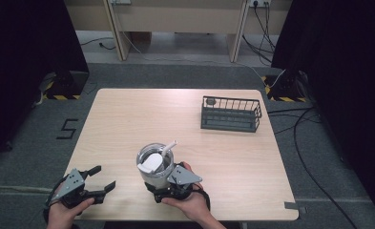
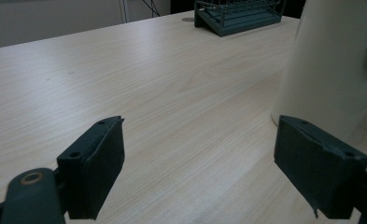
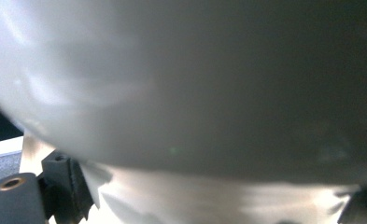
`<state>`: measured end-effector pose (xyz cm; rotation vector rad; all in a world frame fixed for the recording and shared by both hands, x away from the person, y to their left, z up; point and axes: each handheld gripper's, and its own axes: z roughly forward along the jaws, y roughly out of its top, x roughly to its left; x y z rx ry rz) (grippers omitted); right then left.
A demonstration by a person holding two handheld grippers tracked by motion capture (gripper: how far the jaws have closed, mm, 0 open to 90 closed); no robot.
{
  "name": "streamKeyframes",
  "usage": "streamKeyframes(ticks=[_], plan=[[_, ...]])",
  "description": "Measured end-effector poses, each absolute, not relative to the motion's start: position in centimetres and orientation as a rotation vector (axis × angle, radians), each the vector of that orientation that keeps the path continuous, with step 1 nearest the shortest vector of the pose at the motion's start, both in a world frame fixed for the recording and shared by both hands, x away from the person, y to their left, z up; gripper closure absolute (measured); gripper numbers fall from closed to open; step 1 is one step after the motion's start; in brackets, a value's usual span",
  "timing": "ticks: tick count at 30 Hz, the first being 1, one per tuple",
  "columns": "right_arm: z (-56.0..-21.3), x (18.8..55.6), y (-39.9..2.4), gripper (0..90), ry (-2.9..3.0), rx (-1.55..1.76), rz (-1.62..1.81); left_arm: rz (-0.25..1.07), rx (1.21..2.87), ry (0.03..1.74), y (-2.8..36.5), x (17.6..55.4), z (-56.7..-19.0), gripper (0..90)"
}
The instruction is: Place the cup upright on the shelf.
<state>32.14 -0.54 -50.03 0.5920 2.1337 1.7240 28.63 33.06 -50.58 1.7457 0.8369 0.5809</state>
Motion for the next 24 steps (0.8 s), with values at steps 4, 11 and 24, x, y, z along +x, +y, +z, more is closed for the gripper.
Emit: streamKeyframes(ticks=[4, 11, 24], plan=[[-50.0, 32.1, -0.5, 11.2, 2.139, 0.592, 1.722, 0.582, 1.746, 0.837, 33.1, 28.6, -50.6, 15.8], [-49.7, 32.1, -0.6, 11.4, 2.163, 0.593, 1.692, 0.582, 1.745, 0.837, 33.1, 28.6, -50.6, 15.8], [-48.9, 31.8, -0.6, 11.5, 2.199, 0.582, 1.686, 0.582, 1.745, 0.836, 33.1, 28.6, -50.6, 15.8]])
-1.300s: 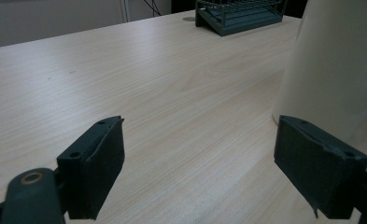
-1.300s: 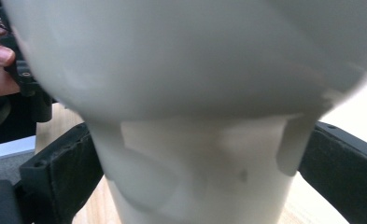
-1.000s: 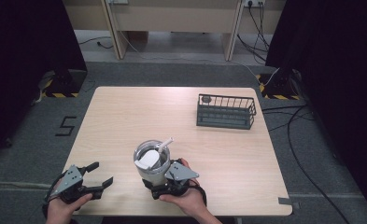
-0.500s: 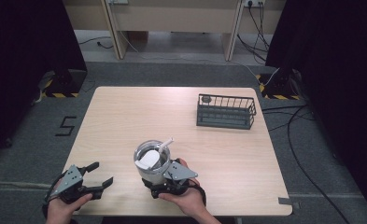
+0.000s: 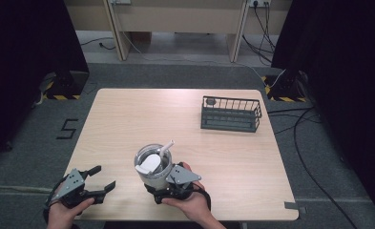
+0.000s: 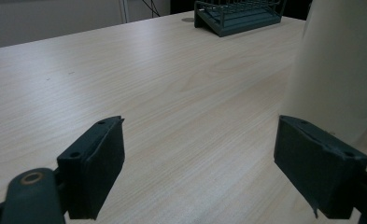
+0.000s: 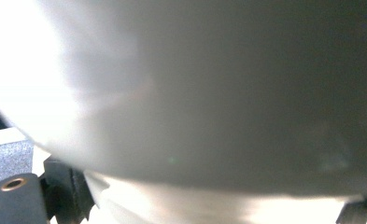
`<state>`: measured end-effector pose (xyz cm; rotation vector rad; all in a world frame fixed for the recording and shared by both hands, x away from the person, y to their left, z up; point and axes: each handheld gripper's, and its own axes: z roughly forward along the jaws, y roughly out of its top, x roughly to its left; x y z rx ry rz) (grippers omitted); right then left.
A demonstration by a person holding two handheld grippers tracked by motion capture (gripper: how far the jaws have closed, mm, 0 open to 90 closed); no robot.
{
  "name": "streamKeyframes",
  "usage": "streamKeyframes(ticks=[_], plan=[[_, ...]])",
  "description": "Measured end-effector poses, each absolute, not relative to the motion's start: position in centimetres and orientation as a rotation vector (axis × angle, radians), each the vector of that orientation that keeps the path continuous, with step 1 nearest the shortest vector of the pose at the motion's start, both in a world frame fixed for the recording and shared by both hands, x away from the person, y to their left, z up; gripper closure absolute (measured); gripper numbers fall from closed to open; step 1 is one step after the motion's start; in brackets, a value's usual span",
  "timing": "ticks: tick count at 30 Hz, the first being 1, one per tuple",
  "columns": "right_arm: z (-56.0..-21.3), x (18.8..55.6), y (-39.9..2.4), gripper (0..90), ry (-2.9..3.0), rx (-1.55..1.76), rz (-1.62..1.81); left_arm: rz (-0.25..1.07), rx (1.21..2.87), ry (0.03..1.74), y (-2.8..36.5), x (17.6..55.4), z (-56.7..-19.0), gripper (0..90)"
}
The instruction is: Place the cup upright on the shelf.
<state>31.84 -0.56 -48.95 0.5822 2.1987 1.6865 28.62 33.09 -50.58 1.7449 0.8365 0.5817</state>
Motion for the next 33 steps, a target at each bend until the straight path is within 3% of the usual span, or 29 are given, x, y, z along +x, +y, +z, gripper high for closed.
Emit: streamKeyframes(ticks=[33], plan=[[-43.8, 36.5, -7.2, 11.5, 1.960, 0.794, 1.650, 0.580, 1.745, 0.841, 33.1, 28.6, -50.6, 15.8]])
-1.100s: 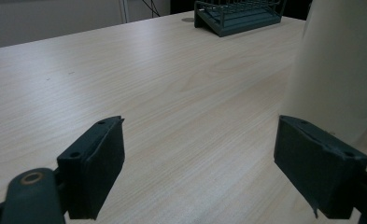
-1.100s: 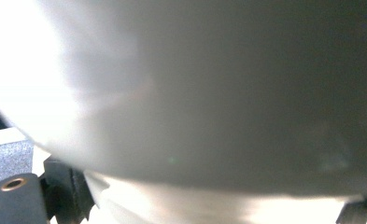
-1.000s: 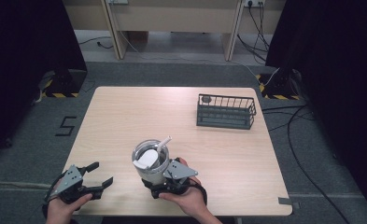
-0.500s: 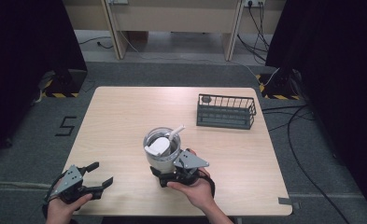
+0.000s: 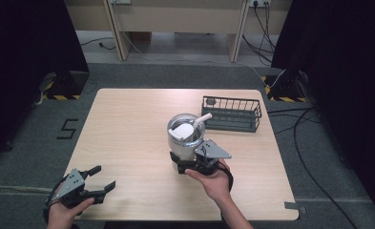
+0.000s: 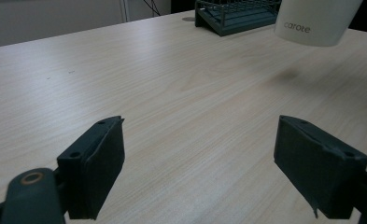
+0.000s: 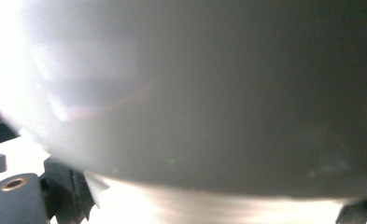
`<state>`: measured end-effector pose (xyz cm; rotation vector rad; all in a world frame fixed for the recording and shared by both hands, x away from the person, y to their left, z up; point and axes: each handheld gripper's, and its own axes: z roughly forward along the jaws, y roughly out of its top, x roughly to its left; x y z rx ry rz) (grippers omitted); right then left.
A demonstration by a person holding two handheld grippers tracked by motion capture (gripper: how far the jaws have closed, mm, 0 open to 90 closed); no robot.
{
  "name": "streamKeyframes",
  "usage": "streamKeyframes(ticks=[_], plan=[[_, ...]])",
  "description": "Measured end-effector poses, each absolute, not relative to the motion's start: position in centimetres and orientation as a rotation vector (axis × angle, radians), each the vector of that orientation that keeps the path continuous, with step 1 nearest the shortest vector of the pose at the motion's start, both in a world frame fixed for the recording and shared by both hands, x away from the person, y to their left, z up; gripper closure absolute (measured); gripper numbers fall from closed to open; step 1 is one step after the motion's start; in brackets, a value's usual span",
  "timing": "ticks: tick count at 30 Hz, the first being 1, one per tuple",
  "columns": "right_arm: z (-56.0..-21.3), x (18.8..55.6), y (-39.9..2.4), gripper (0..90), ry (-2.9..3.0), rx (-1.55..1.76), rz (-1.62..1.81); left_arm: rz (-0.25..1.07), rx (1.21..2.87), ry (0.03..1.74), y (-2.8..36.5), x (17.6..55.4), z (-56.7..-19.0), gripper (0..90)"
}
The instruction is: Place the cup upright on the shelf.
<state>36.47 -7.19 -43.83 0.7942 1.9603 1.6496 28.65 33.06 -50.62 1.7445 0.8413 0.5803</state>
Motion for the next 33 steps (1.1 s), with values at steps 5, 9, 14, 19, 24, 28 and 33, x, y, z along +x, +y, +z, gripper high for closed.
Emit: streamKeyframes(ticks=[5, 9, 14, 19, 24, 28, 33], plan=[[-43.5, 37.3, -8.3, 11.6, 1.931, 0.831, 1.622, 0.578, 1.743, 0.844, 33.1, 28.7, -50.6, 15.8], [-43.3, 38.1, -9.2, 11.6, 1.910, 0.854, 1.592, 0.577, 1.742, 0.845, 33.1, 28.7, -50.7, 15.8], [-43.1, 39.1, -10.3, 11.6, 1.895, 0.885, 1.560, 0.576, 1.741, 0.845, 33.1, 28.7, -50.7, 15.8], [-43.0, 39.9, -11.1, 11.6, 1.874, 0.910, 1.535, 0.575, 1.739, 0.847, 33.1, 28.7, -50.7, 15.9], [-42.7, 40.8, -11.8, 11.6, 1.855, 0.931, 1.514, 0.574, 1.738, 0.848, 33.1, 28.7, -50.7, 15.8], [-42.4, 41.3, -12.3, 11.6, 1.841, 0.942, 1.501, 0.574, 1.738, 0.848, 33.2, 28.7, -50.7, 15.8], [-42.1, 42.0, -13.2, 11.6, 1.814, 0.965, 1.483, 0.574, 1.738, 0.848, 33.2, 28.7, -50.7, 15.8]])
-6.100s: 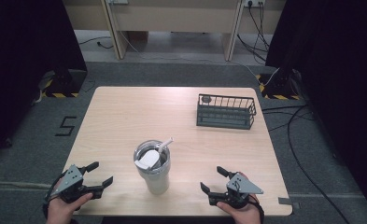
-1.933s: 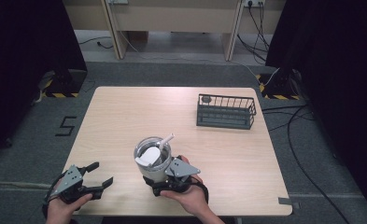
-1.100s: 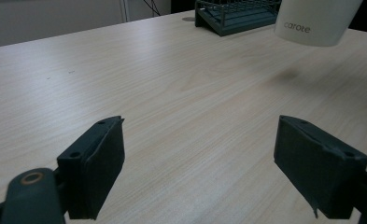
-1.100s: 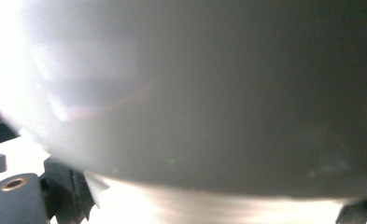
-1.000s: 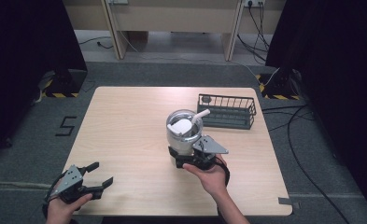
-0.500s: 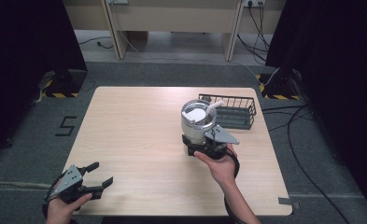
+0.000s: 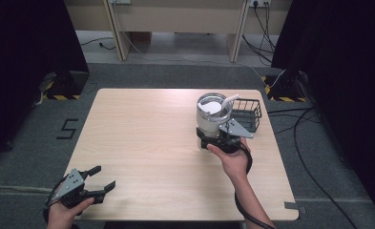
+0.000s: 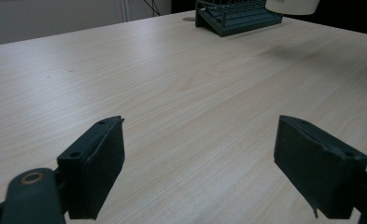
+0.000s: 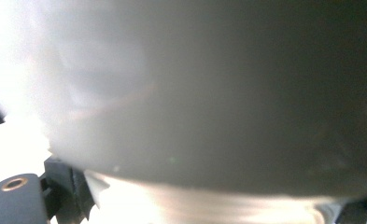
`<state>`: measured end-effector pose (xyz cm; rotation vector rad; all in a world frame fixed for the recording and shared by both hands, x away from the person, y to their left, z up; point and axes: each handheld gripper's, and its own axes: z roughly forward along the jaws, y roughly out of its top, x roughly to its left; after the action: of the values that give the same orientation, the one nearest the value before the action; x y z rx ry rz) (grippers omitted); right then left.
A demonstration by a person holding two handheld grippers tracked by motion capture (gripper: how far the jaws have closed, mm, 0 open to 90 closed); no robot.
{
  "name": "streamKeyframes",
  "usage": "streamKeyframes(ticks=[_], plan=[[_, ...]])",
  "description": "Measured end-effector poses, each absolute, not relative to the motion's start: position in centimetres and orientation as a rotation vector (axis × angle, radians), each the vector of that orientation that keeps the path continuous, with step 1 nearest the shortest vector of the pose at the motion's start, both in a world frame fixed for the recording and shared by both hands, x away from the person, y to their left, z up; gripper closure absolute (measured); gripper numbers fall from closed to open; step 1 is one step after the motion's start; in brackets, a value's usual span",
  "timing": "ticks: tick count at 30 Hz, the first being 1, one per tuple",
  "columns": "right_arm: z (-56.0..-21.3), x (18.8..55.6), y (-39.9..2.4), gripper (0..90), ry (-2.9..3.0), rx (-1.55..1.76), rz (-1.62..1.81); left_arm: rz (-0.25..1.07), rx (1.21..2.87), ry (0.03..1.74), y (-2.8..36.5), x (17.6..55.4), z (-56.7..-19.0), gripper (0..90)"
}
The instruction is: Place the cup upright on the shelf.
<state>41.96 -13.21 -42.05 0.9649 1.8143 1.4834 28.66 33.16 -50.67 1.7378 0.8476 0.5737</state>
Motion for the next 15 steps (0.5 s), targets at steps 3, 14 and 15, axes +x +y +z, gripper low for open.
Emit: streamKeyframes(ticks=[3, 14, 15], plan=[[-41.8, 42.5, -13.8, 11.6, 1.797, 0.983, 1.468, 0.574, 1.738, 0.847, 33.2, 28.7, -50.7, 15.8], [-40.9, 44.2, -15.9, 11.6, 1.737, 1.038, 1.428, 0.574, 1.737, 0.850, 33.2, 28.7, -50.7, 15.9], [-40.8, 44.3, -16.1, 11.6, 1.733, 1.036, 1.421, 0.573, 1.736, 0.850, 33.2, 28.7, -50.7, 15.9]])
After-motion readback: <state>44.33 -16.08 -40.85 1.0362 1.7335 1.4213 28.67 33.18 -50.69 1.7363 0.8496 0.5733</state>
